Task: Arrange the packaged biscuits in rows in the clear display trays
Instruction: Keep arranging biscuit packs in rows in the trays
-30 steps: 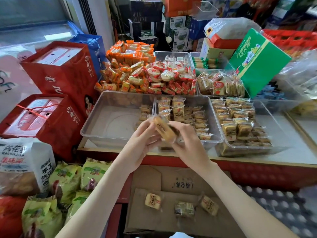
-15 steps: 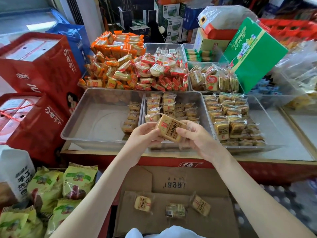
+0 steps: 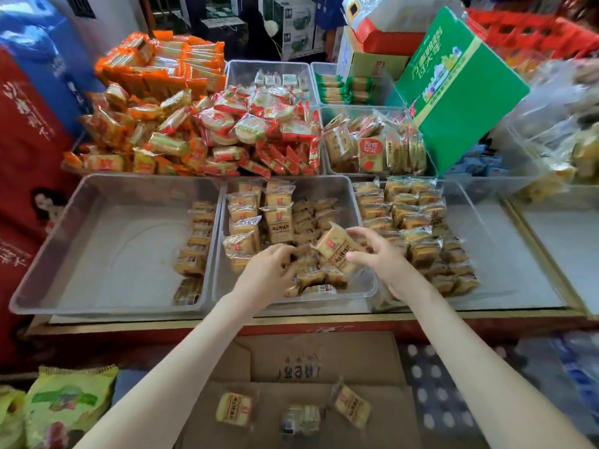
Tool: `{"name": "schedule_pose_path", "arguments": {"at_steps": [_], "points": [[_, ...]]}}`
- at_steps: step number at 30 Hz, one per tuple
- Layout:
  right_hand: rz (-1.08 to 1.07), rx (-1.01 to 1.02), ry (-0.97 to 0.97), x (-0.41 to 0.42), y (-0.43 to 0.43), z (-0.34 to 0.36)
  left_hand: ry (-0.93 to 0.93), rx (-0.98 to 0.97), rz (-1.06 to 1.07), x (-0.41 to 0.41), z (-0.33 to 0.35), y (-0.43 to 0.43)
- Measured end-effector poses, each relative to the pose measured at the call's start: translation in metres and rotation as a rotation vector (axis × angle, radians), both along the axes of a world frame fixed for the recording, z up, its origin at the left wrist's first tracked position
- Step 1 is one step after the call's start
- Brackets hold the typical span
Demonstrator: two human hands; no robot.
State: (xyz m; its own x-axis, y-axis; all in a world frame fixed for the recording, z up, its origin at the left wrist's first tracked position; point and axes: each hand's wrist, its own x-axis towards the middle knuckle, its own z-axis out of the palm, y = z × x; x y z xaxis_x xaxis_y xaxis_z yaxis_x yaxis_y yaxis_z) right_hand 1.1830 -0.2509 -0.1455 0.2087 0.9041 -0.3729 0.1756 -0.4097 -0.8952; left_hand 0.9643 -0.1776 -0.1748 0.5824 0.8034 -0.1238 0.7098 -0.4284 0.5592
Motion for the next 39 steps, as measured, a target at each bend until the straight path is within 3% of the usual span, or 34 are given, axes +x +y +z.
{"name": "schedule_pose_path", "arguments": {"at_steps": [4, 7, 9, 12, 16, 19, 21, 24, 27, 32, 36, 39], "points": [[-0.072, -0.083, 0.050, 0.006, 0.010, -0.016, 0.335, 0.074, -0.166, 0.043, -0.033, 0.018], [0.012, -0.131, -0.266, 0.012, 0.012, -0.019, 0.507, 0.150, -0.282, 0.057, -0.055, 0.028], [0.173, -0.081, -0.489, 0.013, 0.012, -0.020, 0.567, 0.168, -0.336, 0.059, -0.067, 0.032], [0.445, -0.034, -0.667, 0.010, 0.020, -0.027, 0.650, 0.124, -0.384, 0.055, -0.075, 0.036], [0.667, -0.214, -0.796, 0.003, 0.032, -0.040, 0.665, 0.107, -0.401, 0.051, -0.075, 0.042], [0.690, -0.251, -0.877, -0.005, 0.037, -0.046, 0.669, 0.095, -0.403, 0.052, -0.079, 0.044], [0.738, -0.236, -1.030, -0.010, 0.040, -0.050, 0.662, 0.104, -0.400, 0.052, -0.082, 0.043], [0.820, -0.197, -1.272, -0.014, 0.042, -0.062, 0.647, 0.162, -0.404, 0.050, -0.079, 0.042], [0.912, -0.291, -1.392, -0.014, 0.047, -0.070, 0.528, 0.321, -0.420, 0.041, -0.070, 0.038], [1.046, -0.539, -1.407, -0.020, 0.059, -0.076, 0.166, 0.551, -0.370, -0.005, -0.058, 0.037], [1.059, -0.618, -1.194, -0.018, 0.066, -0.054, 0.223, 0.485, -0.263, -0.072, -0.059, 0.039], [0.925, -0.613, -1.073, -0.032, 0.084, -0.014, 0.286, 0.431, -0.058, -0.139, -0.063, 0.045]]}}
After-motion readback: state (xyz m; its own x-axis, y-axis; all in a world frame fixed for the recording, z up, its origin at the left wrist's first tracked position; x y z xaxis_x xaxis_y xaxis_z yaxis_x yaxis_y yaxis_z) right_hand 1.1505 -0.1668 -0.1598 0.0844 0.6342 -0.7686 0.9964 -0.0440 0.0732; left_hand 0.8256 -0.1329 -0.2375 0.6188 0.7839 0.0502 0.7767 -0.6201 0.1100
